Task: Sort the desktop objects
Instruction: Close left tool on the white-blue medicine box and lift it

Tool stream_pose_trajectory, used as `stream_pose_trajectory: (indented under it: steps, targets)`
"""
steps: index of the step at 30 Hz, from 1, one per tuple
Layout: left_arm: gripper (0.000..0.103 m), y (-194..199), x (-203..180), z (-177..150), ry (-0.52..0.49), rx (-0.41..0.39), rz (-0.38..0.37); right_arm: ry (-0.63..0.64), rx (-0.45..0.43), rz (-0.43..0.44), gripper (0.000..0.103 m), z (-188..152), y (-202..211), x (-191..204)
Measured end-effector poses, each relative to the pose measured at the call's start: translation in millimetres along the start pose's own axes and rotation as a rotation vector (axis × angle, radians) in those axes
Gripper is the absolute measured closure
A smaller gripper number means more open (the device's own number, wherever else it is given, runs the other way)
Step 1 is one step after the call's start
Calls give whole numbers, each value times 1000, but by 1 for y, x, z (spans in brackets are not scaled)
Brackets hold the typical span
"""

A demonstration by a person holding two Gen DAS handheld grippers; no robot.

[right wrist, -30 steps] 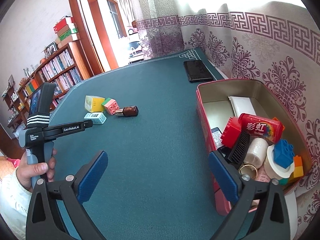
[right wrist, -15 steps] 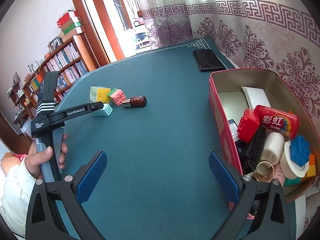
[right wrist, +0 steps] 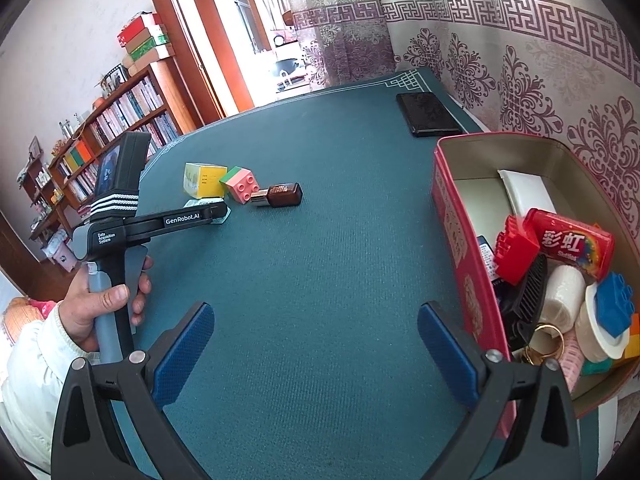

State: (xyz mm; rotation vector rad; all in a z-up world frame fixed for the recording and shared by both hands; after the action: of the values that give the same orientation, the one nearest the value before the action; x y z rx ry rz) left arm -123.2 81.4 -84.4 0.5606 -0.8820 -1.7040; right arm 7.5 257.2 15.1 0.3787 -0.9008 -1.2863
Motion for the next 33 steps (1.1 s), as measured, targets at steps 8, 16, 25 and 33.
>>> stream_pose_trajectory:
  steps: [8,16,25,33]
  targets:
    - [32,0,2,-1,-32,-19,25,18,18,-17,1,2,-7,8]
    - [34,8,-4,-13,-28,11,53,19,51,-28,1,13,-22,15]
    - [34,33,4,-33,35,-4,-1,24,108,-107,1,37,-61,20]
    - [34,34,25,-41,107,7,21,86,160,-140,1,49,-91,45]
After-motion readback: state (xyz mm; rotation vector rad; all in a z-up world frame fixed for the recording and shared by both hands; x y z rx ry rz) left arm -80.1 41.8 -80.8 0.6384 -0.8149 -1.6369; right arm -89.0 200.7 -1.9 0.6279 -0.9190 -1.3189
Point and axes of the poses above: each gripper's, at about its wrist camera, not at the fingertips, and y roughly against the way its jaws point, x to its left, z to its top, the point moved 5 cm from there along -y, roughly the way its jaws point, and after that the axes turned 11 degrees about -y, right-handed, at the moved point
